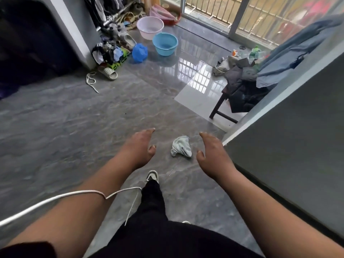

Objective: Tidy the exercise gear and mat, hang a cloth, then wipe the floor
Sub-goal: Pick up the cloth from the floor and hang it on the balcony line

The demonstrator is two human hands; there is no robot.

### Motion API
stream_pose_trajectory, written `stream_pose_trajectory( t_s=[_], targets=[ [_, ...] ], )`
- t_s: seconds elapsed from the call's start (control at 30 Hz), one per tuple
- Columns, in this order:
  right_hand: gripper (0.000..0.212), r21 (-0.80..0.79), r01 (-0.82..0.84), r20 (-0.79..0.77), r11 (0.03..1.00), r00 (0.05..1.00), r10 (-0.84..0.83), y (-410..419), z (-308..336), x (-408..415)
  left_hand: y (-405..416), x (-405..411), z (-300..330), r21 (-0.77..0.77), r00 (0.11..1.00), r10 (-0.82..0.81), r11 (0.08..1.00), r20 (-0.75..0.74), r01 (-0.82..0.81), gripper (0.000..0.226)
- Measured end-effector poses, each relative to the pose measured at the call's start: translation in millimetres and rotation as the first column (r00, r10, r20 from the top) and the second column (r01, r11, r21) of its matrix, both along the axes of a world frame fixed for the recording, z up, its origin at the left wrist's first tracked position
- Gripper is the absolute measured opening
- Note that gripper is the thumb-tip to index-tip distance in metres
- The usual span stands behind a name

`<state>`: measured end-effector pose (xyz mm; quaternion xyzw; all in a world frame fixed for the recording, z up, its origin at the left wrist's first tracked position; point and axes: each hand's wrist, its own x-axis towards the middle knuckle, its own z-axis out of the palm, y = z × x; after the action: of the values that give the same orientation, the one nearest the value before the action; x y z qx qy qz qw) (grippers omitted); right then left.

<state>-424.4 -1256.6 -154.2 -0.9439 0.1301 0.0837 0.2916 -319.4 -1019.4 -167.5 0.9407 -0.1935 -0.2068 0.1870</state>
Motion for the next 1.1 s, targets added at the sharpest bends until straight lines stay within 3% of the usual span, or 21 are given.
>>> stream_pose_trajectory(
  t_s=[0.2,0.43,0.67,0.9,1.1],
  targets=[
    [0.059,0.047,0.104,-0.170,0.993,0.981,-0.095,-15.4,-61.9,106.4,-38.6,124.3,-57.2,0.020,0.988,-0.033,0.999,-0.151,0.037,0.066],
    [0.062,0.072,0.242,-0.288,0.968,0.934,-0.212,-54.8,-181.3,195.5,-104.1,225.8,-162.5,0.047,0.972,-0.140,0.987,-0.188,0.151,0.065],
    [0.063,0.082,0.266,-0.339,0.960,0.913,-0.225,-104.4,-424.6,225.0,-170.0,249.3,-410.4,0.077,0.941,-0.222,0.965,-0.257,0.249,0.065],
    [0.065,0.041,0.190,-0.347,0.981,0.923,-0.164,-117.3,-705.7,225.9,-200.7,230.8,-698.6,0.099,0.944,-0.132,0.981,-0.303,0.169,0.065],
    [0.060,-0.065,0.113,-0.348,0.992,0.929,-0.128,-106.6,-856.0,233.0,-209.7,225.0,-839.9,0.180,0.948,0.042,0.984,-0.316,0.016,0.056]
  ],
)
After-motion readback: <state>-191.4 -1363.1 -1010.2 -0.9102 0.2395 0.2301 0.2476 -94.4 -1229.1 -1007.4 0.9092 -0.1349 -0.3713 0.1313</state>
